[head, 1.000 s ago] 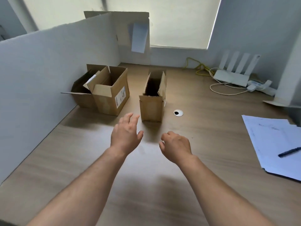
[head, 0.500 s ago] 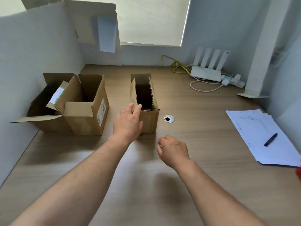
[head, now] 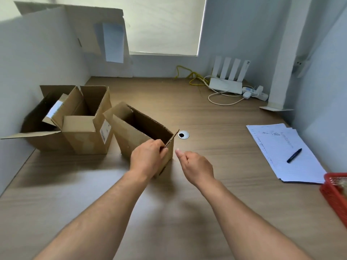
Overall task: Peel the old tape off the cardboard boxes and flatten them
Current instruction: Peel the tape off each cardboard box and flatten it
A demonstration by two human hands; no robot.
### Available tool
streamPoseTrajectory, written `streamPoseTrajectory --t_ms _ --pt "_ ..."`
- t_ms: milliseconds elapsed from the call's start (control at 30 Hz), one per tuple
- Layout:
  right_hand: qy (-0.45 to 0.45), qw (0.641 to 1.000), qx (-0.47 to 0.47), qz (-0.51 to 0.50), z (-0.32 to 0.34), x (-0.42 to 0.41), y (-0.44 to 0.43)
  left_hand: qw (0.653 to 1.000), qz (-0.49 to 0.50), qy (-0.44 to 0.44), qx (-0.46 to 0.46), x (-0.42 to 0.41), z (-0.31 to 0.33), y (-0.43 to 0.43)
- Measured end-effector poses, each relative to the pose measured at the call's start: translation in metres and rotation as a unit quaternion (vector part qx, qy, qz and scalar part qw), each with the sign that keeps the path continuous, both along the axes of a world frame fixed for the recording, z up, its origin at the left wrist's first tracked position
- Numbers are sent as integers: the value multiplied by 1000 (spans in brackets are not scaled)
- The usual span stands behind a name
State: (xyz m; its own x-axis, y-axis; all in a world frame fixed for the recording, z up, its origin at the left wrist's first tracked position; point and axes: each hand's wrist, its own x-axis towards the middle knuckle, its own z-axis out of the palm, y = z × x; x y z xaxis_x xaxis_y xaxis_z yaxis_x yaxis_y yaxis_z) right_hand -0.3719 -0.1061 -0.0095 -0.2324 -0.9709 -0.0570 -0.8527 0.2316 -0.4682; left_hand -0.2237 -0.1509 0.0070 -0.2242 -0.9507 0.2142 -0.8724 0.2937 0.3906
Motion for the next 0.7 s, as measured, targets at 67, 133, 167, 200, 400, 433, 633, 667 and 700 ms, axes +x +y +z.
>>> streamPoseTrajectory --t_ms 67,133,167,200,400,433,633,667,700 --pt "-68 997 -12 -24 9 -2 3 1000 10 16 4 -10 1 26" --pt "-119 992 -21 -38 16 -4 7 1000 3 28 13 -18 4 51" --pt "-131 990 -23 -44 18 -5 9 999 -6 34 22 -21 7 62" --pt "-133 990 -23 -48 19 -7 12 998 -16 42 34 -24 10 73" --pt "-116 992 14 -48 17 -31 35 982 49 180 -12 -8 34 105" --pt "-107 993 15 -50 17 -37 39 977 74 196 -36 0 37 107" --pt "-42 998 10 -53 26 -68 58 968 191 157 -33 35 31 109" --pt "-38 998 8 -50 26 -73 61 967 204 154 -16 38 27 110" --pt "-36 998 4 -49 26 -76 66 964 210 164 9 41 22 111"
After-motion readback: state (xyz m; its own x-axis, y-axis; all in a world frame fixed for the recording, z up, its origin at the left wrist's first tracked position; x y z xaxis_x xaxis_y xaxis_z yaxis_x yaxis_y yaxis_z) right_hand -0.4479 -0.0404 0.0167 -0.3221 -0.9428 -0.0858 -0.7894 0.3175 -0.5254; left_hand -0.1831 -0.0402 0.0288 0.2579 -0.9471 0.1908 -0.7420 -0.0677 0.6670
